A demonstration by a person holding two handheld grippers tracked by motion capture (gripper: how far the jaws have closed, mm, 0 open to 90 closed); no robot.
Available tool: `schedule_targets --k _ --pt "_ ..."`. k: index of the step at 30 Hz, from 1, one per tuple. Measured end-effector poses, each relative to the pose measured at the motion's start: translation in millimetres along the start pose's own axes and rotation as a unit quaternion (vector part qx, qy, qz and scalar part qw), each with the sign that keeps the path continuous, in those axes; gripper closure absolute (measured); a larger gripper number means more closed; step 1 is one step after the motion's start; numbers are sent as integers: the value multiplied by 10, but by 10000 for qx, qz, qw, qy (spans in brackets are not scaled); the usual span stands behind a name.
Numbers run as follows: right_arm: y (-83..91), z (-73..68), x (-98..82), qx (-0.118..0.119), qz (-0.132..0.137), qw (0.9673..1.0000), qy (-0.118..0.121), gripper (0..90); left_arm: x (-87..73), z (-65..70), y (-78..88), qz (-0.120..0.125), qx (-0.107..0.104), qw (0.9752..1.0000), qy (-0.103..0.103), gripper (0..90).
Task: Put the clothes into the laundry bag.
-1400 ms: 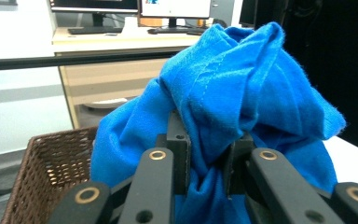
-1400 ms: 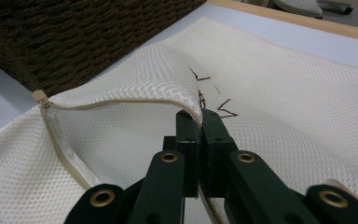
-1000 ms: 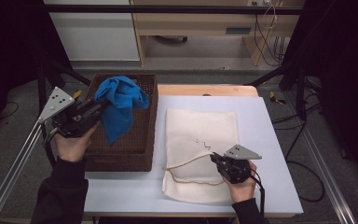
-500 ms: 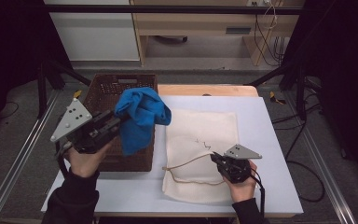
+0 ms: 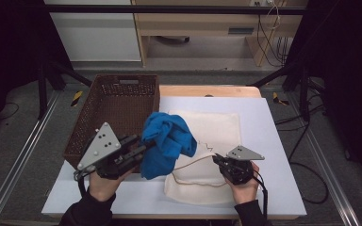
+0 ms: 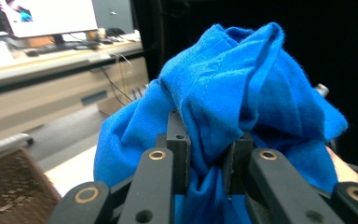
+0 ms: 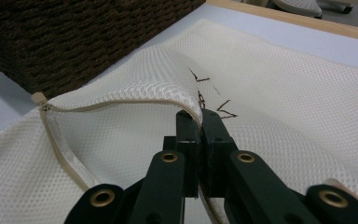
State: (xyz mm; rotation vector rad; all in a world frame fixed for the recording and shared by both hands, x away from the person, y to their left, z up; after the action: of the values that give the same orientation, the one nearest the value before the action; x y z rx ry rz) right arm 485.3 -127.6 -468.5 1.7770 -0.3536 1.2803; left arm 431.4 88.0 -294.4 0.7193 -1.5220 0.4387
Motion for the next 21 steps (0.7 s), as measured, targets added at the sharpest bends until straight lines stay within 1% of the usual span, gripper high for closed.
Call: schedule_targets --k 6,7,11,13,15,16,17,18,21 --pt "-3 2 -1 18 2 10000 -31 872 -242 231 -142 -320 -281 9991 -78 760" --pt "-2 4 0 16 6 10000 -22 872 -287 267 -170 -383 -314 9987 -115 760" --pt "2 10 0 2 17 10000 -15 873 -486 404 -290 -603 -451 9970 -157 759" --pt "0 13 -4 -10 2 10000 -23 873 -598 459 -345 -743 -514 9957 -183 759" --pt "-9 14 -6 -6 5 10000 -31 873 -722 512 -393 -906 -594 9940 -158 759" --pt "-13 12 -11 -14 -9 10000 -72 872 -759 528 -405 -948 -624 9934 -154 759" --pt "-16 13 -12 -12 -7 10000 -64 872 -802 550 -421 -987 -674 9928 -100 759" --pt "-18 16 -15 -15 -8 10000 -61 872 -843 577 -439 -1052 -748 9916 -73 759" --pt "-20 14 -13 -25 2 10000 -53 872 -963 664 -493 -1198 -832 9892 -103 759"
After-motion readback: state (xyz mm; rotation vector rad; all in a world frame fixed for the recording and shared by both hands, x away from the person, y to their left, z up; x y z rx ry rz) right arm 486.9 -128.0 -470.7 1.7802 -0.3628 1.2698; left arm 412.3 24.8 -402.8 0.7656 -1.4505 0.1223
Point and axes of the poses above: each handheld gripper's, and its own axes: y roughly backward along the jaws, x roughly out of its top, z roughly to its right, the point moved 9 cm from there along -y, roughly forward along the jaws, and after that the axes turned 4 degrees about x, right-handed, at the moved point
